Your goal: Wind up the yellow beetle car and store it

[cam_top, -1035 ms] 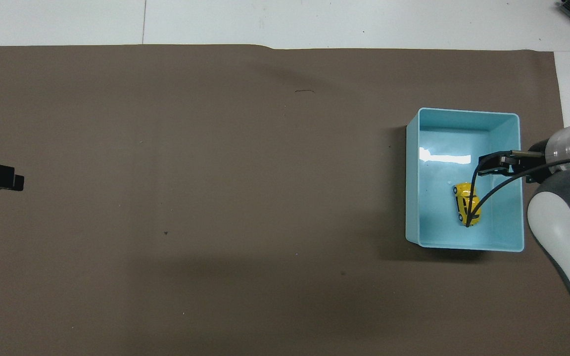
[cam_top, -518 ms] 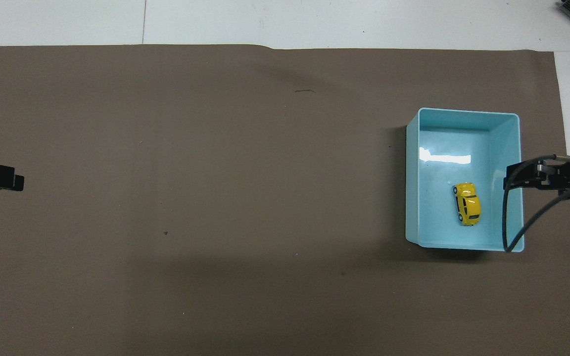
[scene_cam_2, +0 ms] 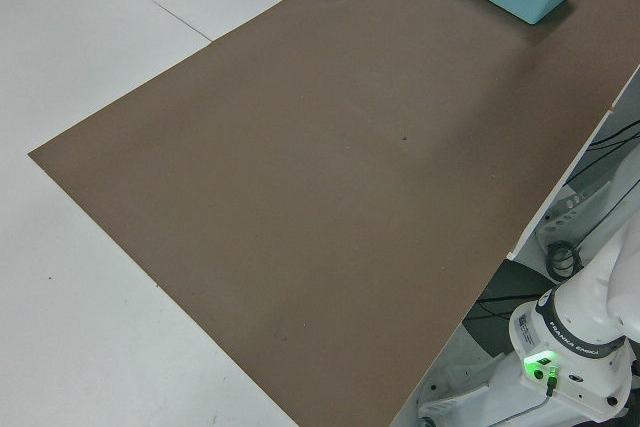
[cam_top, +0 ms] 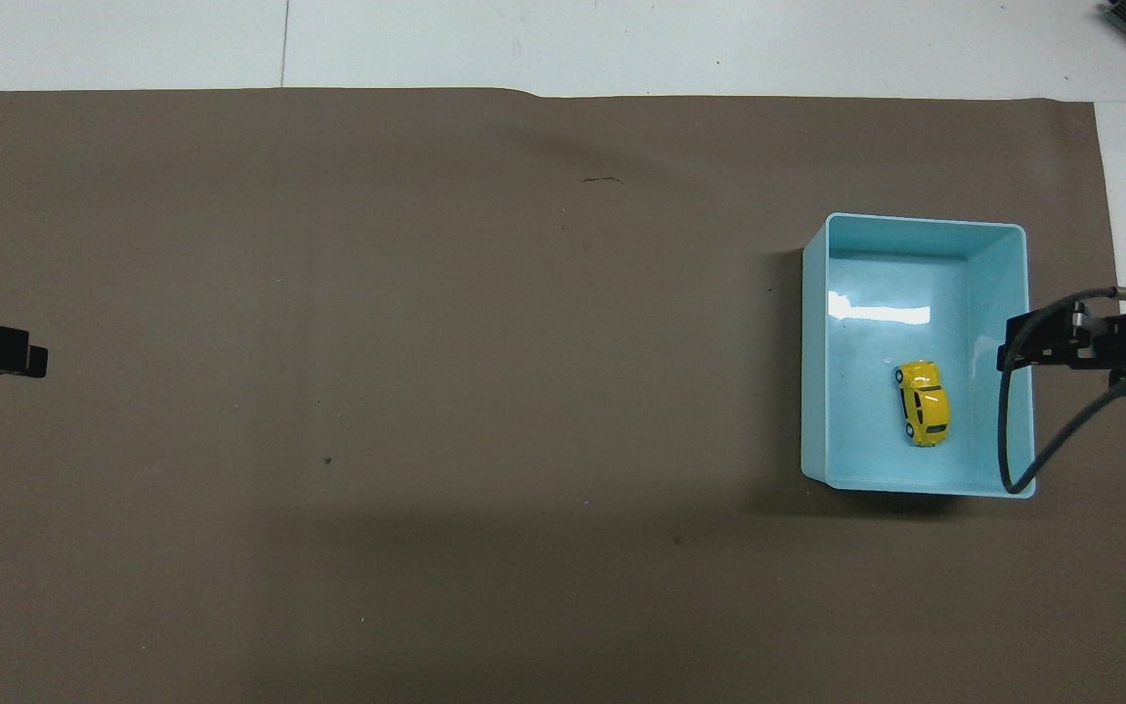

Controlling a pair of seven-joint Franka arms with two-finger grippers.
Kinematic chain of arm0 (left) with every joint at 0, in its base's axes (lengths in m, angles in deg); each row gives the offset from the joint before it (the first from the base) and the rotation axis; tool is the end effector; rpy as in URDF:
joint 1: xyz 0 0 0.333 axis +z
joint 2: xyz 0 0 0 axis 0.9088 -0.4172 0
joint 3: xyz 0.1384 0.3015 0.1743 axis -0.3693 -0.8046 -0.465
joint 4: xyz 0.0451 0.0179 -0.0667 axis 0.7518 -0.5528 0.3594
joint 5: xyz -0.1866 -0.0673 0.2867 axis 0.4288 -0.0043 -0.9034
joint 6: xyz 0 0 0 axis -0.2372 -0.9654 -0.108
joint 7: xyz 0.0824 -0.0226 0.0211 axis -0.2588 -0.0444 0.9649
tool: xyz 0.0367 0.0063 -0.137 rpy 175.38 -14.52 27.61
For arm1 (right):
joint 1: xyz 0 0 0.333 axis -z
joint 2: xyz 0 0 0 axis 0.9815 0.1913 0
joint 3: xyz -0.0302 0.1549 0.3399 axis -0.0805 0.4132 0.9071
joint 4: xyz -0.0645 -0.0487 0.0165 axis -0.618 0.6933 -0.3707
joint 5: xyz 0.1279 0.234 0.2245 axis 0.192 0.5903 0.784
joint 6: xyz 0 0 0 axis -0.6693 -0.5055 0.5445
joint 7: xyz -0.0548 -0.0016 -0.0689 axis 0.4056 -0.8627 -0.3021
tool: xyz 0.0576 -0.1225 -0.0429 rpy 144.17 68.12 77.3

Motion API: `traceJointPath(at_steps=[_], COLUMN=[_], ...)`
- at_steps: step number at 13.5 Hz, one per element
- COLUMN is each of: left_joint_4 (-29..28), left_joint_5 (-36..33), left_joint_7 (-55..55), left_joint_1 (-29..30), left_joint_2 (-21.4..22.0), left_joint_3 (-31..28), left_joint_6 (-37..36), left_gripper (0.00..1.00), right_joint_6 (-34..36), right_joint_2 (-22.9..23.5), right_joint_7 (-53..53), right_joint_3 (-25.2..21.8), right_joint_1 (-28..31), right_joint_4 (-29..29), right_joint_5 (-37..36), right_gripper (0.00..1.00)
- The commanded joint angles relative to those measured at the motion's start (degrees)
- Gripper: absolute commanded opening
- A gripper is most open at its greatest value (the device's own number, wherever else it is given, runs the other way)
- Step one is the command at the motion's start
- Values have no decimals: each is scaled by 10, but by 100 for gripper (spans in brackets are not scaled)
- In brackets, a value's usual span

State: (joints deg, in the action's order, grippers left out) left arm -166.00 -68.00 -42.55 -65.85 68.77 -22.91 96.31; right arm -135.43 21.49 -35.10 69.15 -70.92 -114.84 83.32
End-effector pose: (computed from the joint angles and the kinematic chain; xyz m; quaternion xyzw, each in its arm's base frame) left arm 0.4588 -0.0222 0.6864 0.9992 -0.0244 0.0057 0.0298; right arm 0.4786 0.0005 0.6380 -0.9923 0.1182 0.0363 0.0036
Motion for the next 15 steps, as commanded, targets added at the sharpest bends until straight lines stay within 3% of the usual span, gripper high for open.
traceJointPath(at_steps=[1, 15], left_joint_4=[-2, -2], left_joint_5=[-8, -8], left_joint_7=[-2, -2], left_joint_1=[6, 6], left_joint_2=[4, 4], left_joint_3=[4, 4], left_joint_6=[-8, -8], left_gripper=[100, 100], right_joint_6=[-16, -22], right_joint_2=[9, 9], right_joint_7=[-1, -28], right_joint_3=[9, 9], right_joint_1=[5, -2], right_joint_4=[11, 10], right_joint_5=[-1, -16], right_gripper=[100, 100])
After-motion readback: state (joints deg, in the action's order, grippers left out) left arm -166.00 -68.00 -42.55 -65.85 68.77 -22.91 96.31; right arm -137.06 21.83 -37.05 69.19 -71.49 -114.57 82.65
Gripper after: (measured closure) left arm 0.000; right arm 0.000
